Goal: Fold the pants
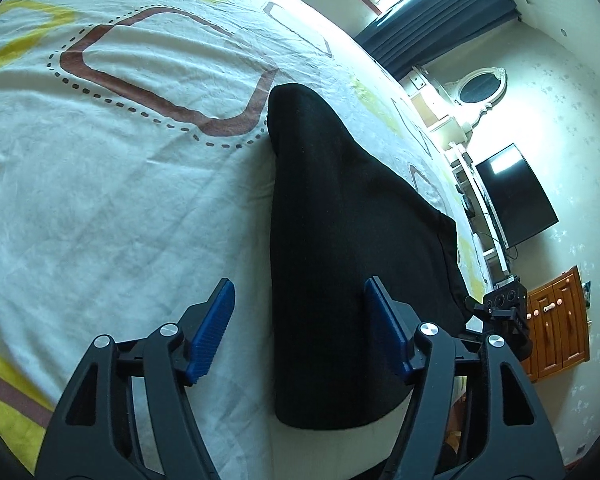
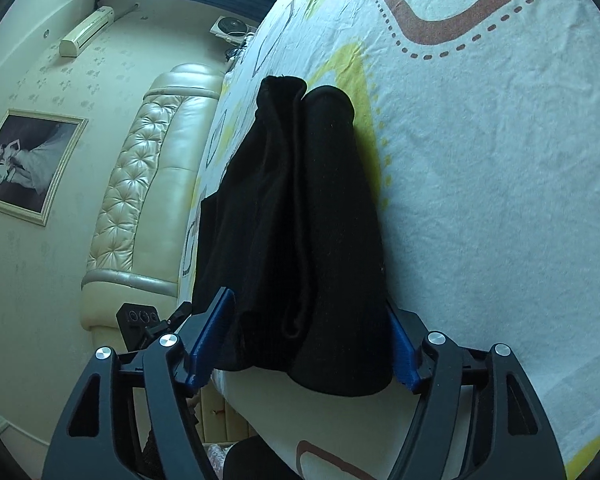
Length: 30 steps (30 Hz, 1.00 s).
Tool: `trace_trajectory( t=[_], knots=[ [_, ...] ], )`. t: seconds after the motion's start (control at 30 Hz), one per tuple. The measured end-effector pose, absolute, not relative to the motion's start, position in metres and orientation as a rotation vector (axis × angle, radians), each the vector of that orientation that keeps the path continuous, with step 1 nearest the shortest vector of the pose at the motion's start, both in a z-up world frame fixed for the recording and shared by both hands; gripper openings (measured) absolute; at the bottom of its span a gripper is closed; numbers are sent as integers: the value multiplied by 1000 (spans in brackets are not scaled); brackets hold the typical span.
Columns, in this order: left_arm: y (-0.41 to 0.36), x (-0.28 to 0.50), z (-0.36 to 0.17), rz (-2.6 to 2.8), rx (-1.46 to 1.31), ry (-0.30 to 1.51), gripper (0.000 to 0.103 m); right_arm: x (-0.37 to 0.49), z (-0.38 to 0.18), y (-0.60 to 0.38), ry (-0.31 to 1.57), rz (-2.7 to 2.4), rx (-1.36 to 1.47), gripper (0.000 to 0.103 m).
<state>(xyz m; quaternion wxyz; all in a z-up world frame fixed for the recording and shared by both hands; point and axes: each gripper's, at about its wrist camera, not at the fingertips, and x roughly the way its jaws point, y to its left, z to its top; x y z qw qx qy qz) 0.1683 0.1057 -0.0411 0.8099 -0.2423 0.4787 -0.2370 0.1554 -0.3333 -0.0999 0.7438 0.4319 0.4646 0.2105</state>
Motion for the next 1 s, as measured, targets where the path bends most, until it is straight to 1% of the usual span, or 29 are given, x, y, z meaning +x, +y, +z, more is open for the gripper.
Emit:
trace_trajectory(
  t=[0.17, 0.3, 0.37, 0.4, 0.43, 0.53, 0.63, 0.8, 1.0],
  knots=[
    [98, 154, -43, -545, -498, 1044, 67, 153, -101, -331, 1014, 458, 937, 70],
    [85, 153, -57, -573, -531, 1083, 72, 153, -100, -328, 1013, 459, 920, 70],
    [82, 151, -62, -573, -565, 1077, 72, 151, -98, -327, 1008, 444, 902, 65],
    [81, 151, -64, -573, -566, 1075, 71, 150, -99, -327, 1009, 428, 890, 55],
    [80, 151, -64, -570, -568, 1076, 62, 149, -101, -328, 1010, 418, 889, 49],
    [76, 147, -62, -535, -550, 1080, 53, 144, -102, -331, 991, 417, 920, 41],
    [72, 141, -53, -499, -511, 1080, 48, 140, -97, -332, 980, 413, 917, 38],
    [69, 133, -46, -478, -481, 1108, 48, 130, -94, -334, 993, 413, 925, 37],
    [71, 124, -50, -491, -471, 1114, 48, 116, -95, -331, 1011, 407, 918, 37]
  ],
)
